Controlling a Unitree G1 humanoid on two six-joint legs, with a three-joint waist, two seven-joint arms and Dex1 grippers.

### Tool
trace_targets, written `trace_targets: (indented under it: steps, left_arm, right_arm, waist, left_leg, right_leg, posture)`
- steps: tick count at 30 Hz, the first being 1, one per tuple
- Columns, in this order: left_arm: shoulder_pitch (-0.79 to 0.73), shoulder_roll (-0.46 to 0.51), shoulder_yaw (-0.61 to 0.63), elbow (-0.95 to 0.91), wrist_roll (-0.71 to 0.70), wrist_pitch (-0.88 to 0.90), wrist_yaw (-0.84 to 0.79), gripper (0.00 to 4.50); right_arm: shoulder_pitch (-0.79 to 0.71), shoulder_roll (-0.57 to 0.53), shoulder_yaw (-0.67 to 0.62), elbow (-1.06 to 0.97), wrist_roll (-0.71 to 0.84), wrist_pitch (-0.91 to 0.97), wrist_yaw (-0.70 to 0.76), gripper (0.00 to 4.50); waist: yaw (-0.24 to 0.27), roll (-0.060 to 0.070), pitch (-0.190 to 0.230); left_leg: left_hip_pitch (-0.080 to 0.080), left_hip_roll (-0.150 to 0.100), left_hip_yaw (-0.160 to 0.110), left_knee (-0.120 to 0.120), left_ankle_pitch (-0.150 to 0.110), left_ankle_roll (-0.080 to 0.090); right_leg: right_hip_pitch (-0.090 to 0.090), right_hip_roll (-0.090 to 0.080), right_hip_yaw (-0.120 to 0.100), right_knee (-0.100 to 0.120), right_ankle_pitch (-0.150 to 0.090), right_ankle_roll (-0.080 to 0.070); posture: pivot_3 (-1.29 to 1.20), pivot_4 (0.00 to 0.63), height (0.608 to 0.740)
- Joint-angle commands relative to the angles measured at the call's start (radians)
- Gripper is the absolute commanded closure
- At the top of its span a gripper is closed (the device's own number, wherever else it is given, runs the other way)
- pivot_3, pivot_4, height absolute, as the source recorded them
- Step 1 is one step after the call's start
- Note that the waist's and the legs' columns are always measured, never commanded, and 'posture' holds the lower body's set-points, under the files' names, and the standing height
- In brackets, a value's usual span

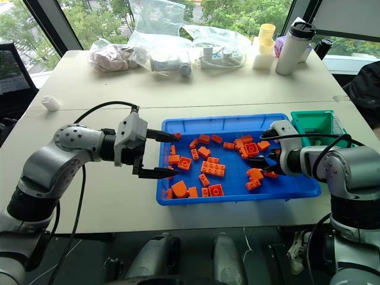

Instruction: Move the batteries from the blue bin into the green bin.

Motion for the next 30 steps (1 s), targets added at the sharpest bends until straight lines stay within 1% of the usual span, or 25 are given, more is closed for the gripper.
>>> trace_targets:
  steps: [1,4,11,13,18,21,24,26,28,30]
  left_arm:
    - [-0.015,-0.016,0.007,-0.040,-0.009,-0.009,0.018,0.00]
    - [-0.017,-0.021,0.009,-0.041,-0.009,-0.008,0.022,0.00]
    - [-0.021,-0.026,0.011,-0.035,-0.009,-0.008,0.024,0.00]
    - [-0.021,-0.024,0.012,-0.037,-0.011,-0.004,0.025,0.00]
    - [-0.019,-0.013,0.009,-0.034,-0.012,-0.002,0.011,0.00]
    - [-0.029,-0.018,0.013,0.001,-0.007,-0.019,0.000,0.00]
    - [-0.065,-0.080,0.046,0.075,-0.019,-0.047,0.031,0.00]
    - [-0.103,-0.147,0.068,0.131,-0.023,-0.077,0.072,0.00]
    - [-0.127,-0.193,0.081,0.164,-0.026,-0.091,0.093,0.00]
    - [-0.145,-0.215,0.067,0.183,-0.021,-0.104,0.076,0.00]
  right_arm:
    - [0.008,0.015,-0.012,-0.014,-0.030,0.004,-0.041,0.05]
    - [0.034,-0.007,0.023,-0.014,-0.040,-0.019,-0.043,0.84]
    - [0.044,0.000,0.063,-0.040,-0.047,-0.038,-0.053,4.45]
    - [0.048,-0.010,0.066,-0.052,-0.051,-0.046,-0.053,4.50]
    - [0.021,-0.010,0.025,-0.074,-0.046,-0.029,-0.052,4.50]
    - [-0.042,-0.033,-0.051,-0.080,-0.025,0.002,-0.028,4.50]
    - [-0.115,-0.087,-0.145,-0.050,-0.029,-0.009,-0.017,4.50]
    - [-0.145,-0.142,-0.203,-0.014,-0.037,-0.063,0.000,4.50]
    - [-0.153,-0.180,-0.230,0.010,-0.038,-0.103,0.013,4.50]
    - [-0.130,-0.240,-0.242,0.055,-0.071,-0.168,0.013,4.50]
  waist:
    - [-0.001,0.000,0.000]
    - [0.001,0.000,0.000]
    - [-0.005,-0.001,0.000]
    - [-0.009,-0.001,0.000]
    - [-0.014,-0.001,0.000]
    - [-0.014,0.000,0.000]
    - [-0.009,0.000,0.000]
    - [-0.002,0.000,0.000]
    - [0.003,-0.001,0.000]
    - [0.003,-0.001,0.000]
  left_leg:
    - [0.000,0.000,0.000,0.000,0.000,0.000]
    - [0.000,0.000,0.000,0.000,0.000,0.000]
    - [0.001,0.001,0.000,0.000,0.000,0.000]
    - [0.001,0.001,0.000,0.000,0.000,0.000]
    - [0.001,0.001,-0.001,0.000,0.000,0.000]
    - [0.001,0.001,0.000,0.000,0.000,0.000]
    - [0.001,0.000,0.000,0.000,0.000,0.000]
    - [0.001,0.000,-0.001,0.000,0.000,0.000]
    - [0.001,0.000,0.000,0.000,0.000,0.000]
    - [0.001,0.000,0.000,0.000,0.000,0.000]
  right_leg:
    - [0.000,0.000,0.000,0.000,0.000,0.000]
    - [0.000,0.000,0.000,0.000,0.000,0.000]
    - [0.002,0.001,0.000,0.000,0.000,0.000]
    - [0.002,0.001,0.000,0.000,0.000,0.000]
    - [0.002,0.001,0.000,0.000,0.000,0.000]
    - [0.001,0.001,0.000,0.000,0.000,0.000]
    - [0.001,0.001,0.000,0.000,0.000,0.000]
    - [0.002,0.001,-0.001,0.000,0.000,0.000]
    - [0.002,0.000,-0.001,-0.001,0.000,0.000]
    - [0.002,0.001,-0.001,-0.001,0.000,0.000]
  posture:
    - [0.00,0.150,0.740]
    - [0.00,0.150,0.740]
    - [0.00,0.150,0.740]
    - [0.00,0.150,0.740]
    - [0.00,0.150,0.740]
    - [0.00,0.150,0.740]
    - [0.00,0.150,0.740]
    - [0.00,0.150,0.740]
    - [0.00,0.150,0.740]
    - [0.00,0.150,0.740]
